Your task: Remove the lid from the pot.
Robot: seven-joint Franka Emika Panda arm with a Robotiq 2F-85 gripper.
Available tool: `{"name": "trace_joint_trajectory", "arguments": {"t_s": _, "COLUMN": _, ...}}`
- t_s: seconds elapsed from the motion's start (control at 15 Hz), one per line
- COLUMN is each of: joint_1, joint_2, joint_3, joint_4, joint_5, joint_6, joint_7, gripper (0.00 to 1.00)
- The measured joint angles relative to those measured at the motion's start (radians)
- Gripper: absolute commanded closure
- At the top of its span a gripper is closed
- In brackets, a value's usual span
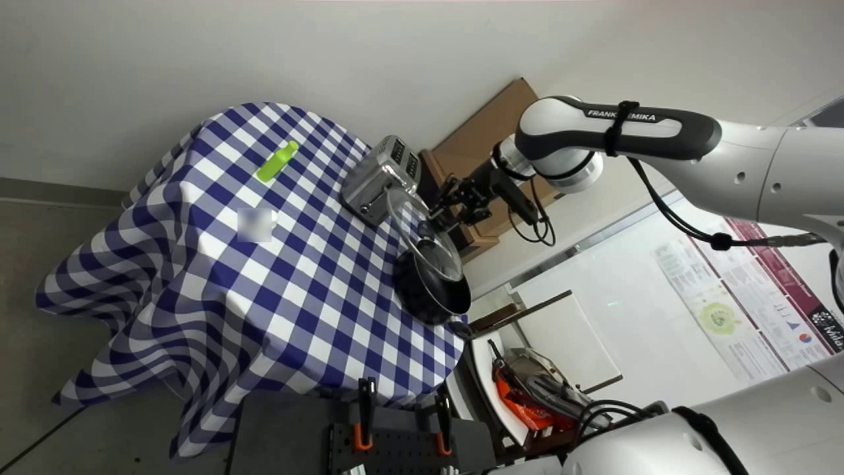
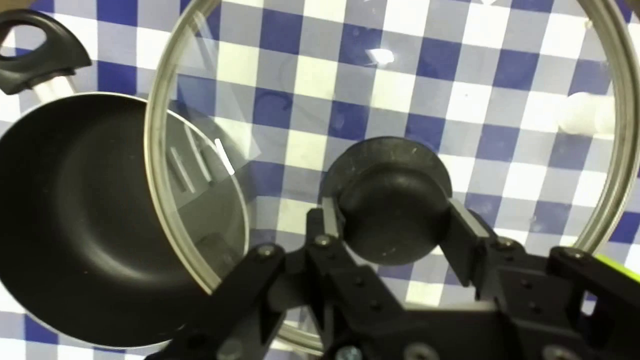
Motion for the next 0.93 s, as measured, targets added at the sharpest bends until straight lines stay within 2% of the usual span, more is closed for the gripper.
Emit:
{"name": "trace_joint_trajectory", "arguments": {"t_s": 0.2, "joint_1": 0.052, "joint_2": 0.082, "joint_3": 0.04, "joint_4": 0.001, "joint_5": -0.021, "joint_6": 0.047, "joint_7": 0.015, "gripper": 0.74}}
{"name": "trace_joint_trajectory", "arguments": {"t_s": 0.4, "joint_1": 0.085, "joint_2": 0.186, "joint_3": 0.047, "joint_4": 0.009, "joint_5": -0.052, "joint_6": 0.133, "joint_7": 0.026, "gripper": 0.74}}
{"name": "trace_joint_trajectory", "arguments": {"t_s": 0.6, "joint_1": 0.093, "joint_2": 0.265, "joint_3": 0.046, "joint_4": 0.018, "joint_5": -0.055, "joint_6": 0.225, "joint_7": 0.026, "gripper": 0.74}}
{"name": "trace_joint_trajectory", "arguments": {"t_s": 0.93, "joint_1": 0.101, "joint_2": 0.332, "joint_3": 0.039, "joint_4": 0.017, "joint_5": -0.063, "joint_6": 0.329, "joint_7": 0.026, "gripper": 0.74}}
